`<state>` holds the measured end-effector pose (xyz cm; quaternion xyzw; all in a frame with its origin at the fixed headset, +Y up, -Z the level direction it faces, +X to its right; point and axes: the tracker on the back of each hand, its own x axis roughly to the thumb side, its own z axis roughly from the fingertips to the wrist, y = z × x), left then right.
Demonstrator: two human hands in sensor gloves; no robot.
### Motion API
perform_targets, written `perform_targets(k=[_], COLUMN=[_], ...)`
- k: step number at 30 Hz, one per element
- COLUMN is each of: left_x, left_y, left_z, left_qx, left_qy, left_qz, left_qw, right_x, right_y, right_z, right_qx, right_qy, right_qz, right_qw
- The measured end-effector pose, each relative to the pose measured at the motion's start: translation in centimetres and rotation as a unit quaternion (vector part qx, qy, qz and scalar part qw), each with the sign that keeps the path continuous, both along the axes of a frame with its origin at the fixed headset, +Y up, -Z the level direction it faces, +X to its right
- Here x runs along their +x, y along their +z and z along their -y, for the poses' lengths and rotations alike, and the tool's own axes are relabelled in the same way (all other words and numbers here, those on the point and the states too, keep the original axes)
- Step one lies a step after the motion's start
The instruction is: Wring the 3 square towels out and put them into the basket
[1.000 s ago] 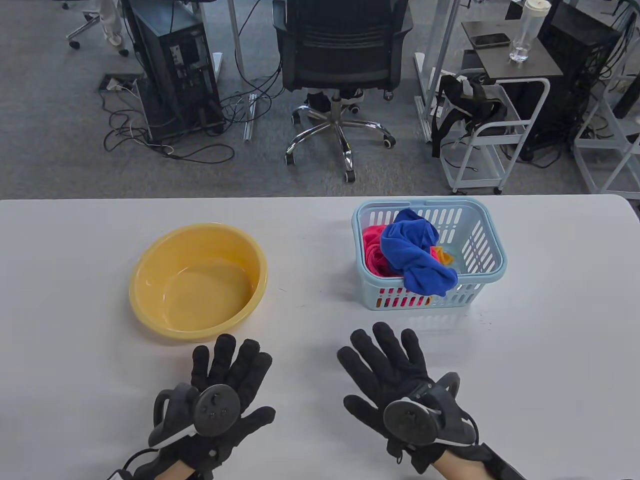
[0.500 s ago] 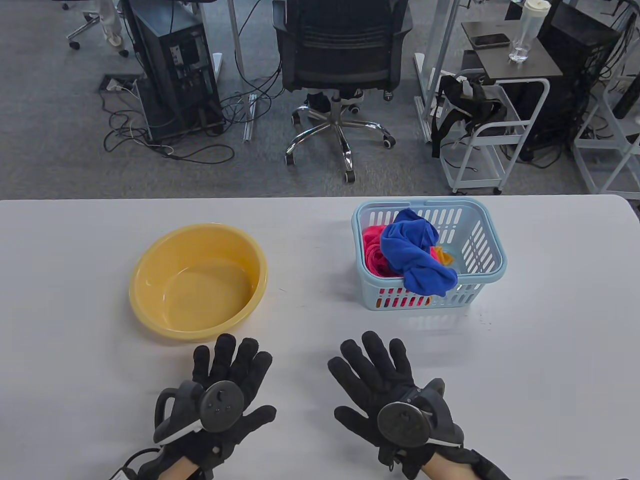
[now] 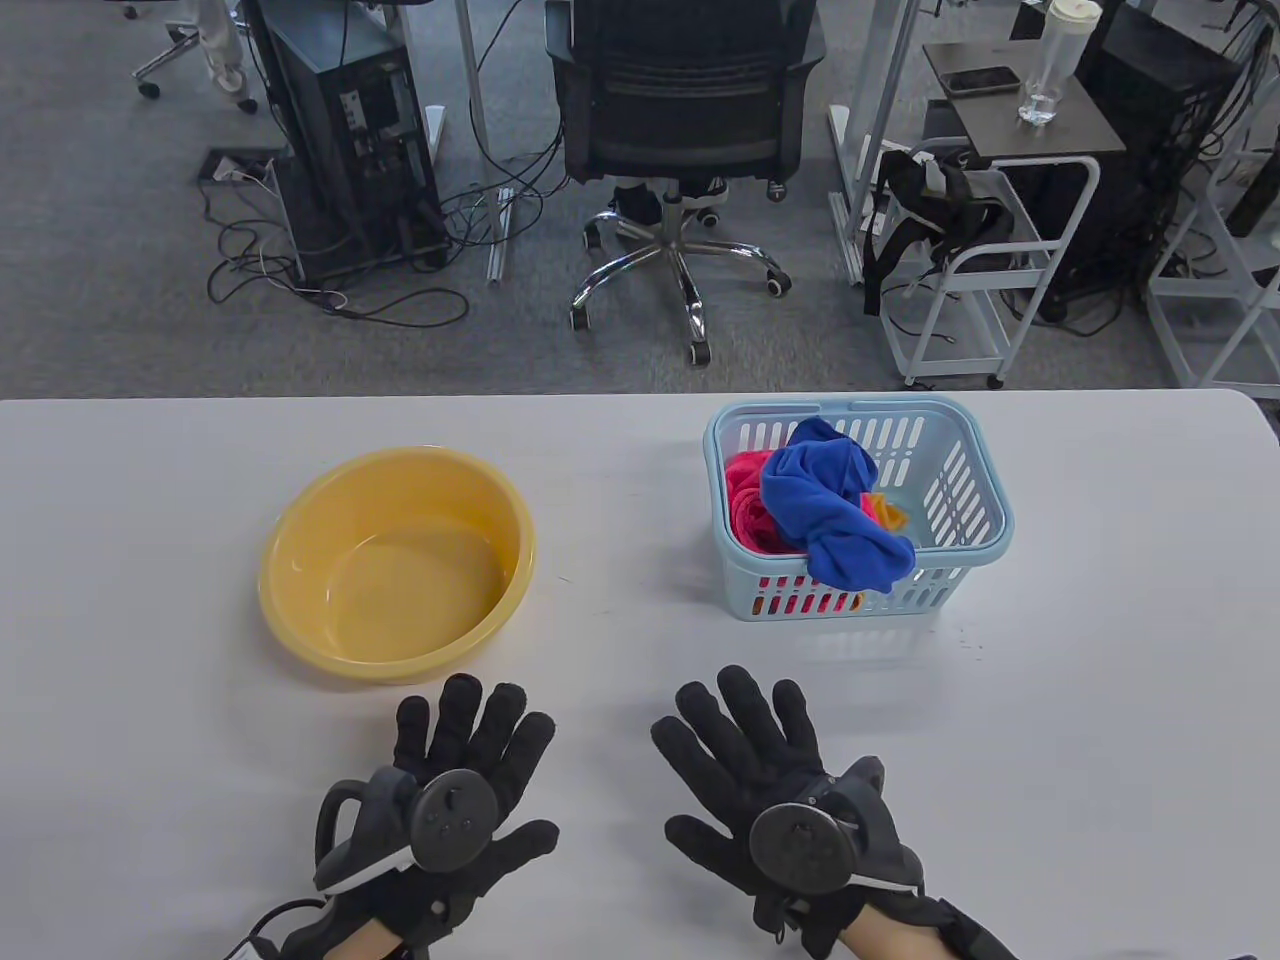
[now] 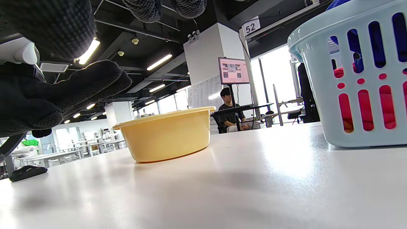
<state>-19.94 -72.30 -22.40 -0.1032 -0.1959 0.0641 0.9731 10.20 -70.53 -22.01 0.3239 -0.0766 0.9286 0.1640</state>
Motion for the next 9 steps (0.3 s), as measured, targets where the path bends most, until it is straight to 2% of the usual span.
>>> perform_targets(k=[9], left_x=[-0.07], left_y=[-0.02], left_z=[-0.01], left_qx=[-0.001], left_qy=[-0.003], left_qz=[-0.002], left_qw=[1.000], right_x=[0.01], right_y=[0.06], right_z=[-0.06], right_qx=[-0.006], right_qy=[-0.002], right_qz=[0.000], right_qw=[1.000])
